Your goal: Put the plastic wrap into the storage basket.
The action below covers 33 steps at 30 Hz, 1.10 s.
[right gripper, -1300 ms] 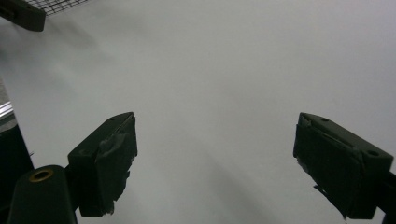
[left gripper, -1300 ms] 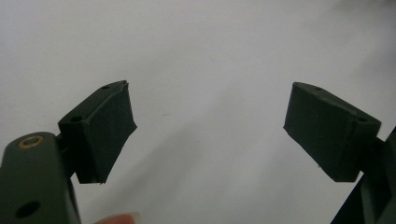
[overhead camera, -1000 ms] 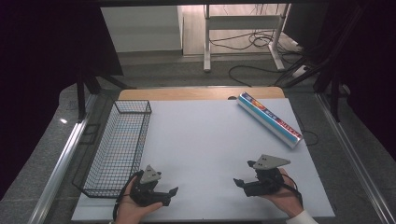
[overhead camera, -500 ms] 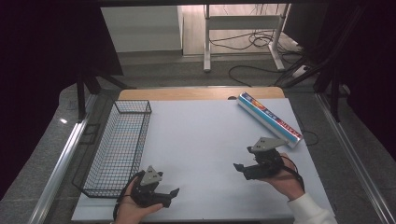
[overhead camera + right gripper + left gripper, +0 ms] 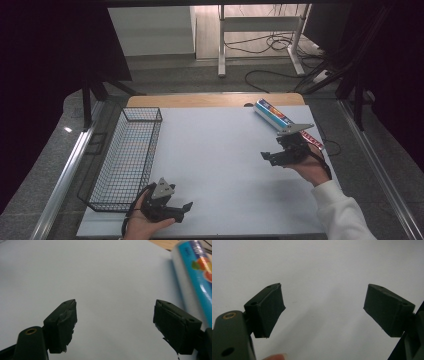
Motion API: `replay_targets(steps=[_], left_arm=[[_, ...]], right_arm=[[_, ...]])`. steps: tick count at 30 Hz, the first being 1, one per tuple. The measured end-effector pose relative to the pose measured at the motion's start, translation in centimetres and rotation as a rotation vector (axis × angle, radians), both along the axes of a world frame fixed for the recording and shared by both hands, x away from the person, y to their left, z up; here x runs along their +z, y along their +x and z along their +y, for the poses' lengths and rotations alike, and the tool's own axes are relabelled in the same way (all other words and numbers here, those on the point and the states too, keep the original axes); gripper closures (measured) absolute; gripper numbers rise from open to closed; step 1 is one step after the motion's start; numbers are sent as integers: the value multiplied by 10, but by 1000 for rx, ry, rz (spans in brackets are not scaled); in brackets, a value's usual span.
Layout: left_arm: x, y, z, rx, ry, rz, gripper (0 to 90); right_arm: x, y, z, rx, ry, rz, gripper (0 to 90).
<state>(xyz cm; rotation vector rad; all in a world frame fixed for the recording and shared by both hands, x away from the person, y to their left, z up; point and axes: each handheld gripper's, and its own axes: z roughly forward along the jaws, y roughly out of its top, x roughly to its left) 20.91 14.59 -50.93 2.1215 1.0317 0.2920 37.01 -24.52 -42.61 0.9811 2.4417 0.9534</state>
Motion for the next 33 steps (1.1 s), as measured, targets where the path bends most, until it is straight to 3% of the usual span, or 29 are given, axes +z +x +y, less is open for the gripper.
replay_targets(steps=[10, 21, 22, 24, 25, 33], left_arm=[[0, 1, 5, 24, -18, 6, 161], [-1, 2, 6, 22, -12, 11, 161], [0, 2, 7, 26, -14, 8, 161], [0, 2, 7, 27, -14, 8, 161], [0, 2, 7, 27, -14, 8, 161], [-2, 2, 3, 25, -5, 16, 161]], right_arm=[[5, 42, -23, -60, -74, -14, 220], [-1, 89, -41, -142, -166, 34, 182], [-4, 99, -46, -173, -176, 51, 180], [-5, 103, -49, -175, -183, 61, 179], [-7, 112, -55, -185, -186, 90, 175], [-26, 135, -65, -170, -217, 193, 161]])
